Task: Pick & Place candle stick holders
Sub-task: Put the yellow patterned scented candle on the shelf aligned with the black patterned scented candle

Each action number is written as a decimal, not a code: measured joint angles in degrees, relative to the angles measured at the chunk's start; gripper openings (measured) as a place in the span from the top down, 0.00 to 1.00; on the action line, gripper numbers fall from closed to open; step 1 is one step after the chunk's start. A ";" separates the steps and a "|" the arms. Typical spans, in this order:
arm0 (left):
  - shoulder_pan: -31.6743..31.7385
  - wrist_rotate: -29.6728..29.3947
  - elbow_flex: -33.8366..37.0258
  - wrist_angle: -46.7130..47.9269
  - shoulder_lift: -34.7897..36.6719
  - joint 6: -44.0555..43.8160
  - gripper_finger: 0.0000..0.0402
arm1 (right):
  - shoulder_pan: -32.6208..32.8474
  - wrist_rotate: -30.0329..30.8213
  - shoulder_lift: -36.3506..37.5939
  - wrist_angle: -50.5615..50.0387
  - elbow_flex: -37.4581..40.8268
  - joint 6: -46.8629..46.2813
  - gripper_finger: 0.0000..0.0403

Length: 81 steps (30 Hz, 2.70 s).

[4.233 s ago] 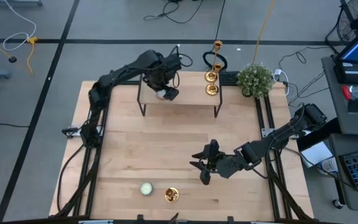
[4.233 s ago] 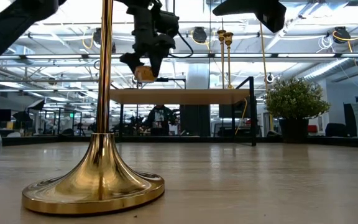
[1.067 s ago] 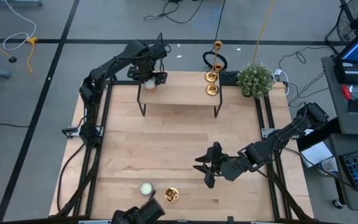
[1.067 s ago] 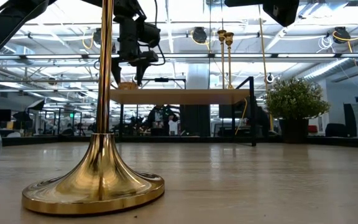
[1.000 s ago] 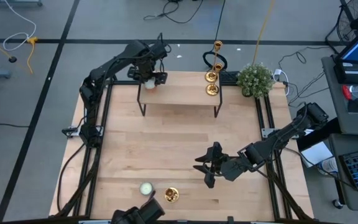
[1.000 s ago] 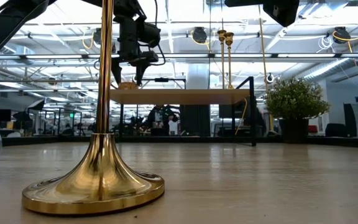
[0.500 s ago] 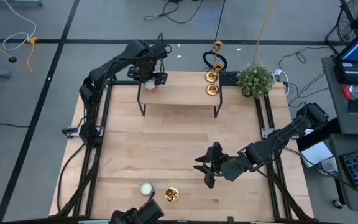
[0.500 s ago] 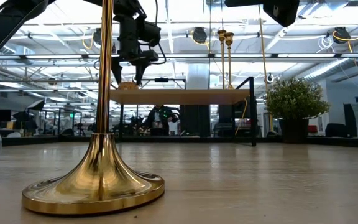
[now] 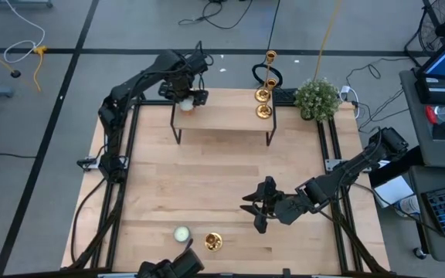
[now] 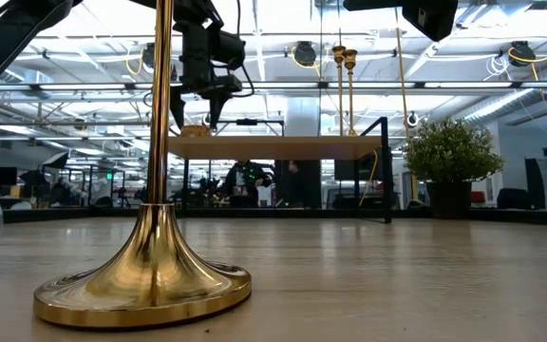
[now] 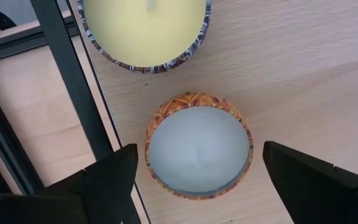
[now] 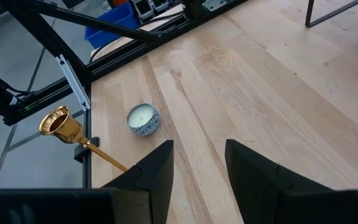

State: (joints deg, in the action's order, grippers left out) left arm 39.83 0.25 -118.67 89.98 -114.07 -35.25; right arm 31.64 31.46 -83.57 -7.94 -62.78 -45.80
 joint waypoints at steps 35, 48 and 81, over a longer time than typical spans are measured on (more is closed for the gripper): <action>-7.93 5.73 -0.04 -0.06 2.07 18.18 0.99 | -0.50 -0.11 -0.02 3.17 0.02 -0.04 0.64; -7.53 4.68 -0.04 0.02 2.04 30.49 1.00 | -1.07 -0.23 -0.02 3.26 0.02 -1.29 0.64; -7.23 -0.33 -0.02 0.02 -1.28 32.59 1.00 | -2.08 -0.07 -0.02 3.43 0.02 -2.91 0.64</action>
State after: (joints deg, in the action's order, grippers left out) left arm 32.60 -0.08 -118.69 90.00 -115.35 -2.65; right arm 29.56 31.40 -83.59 -4.51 -62.76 -48.71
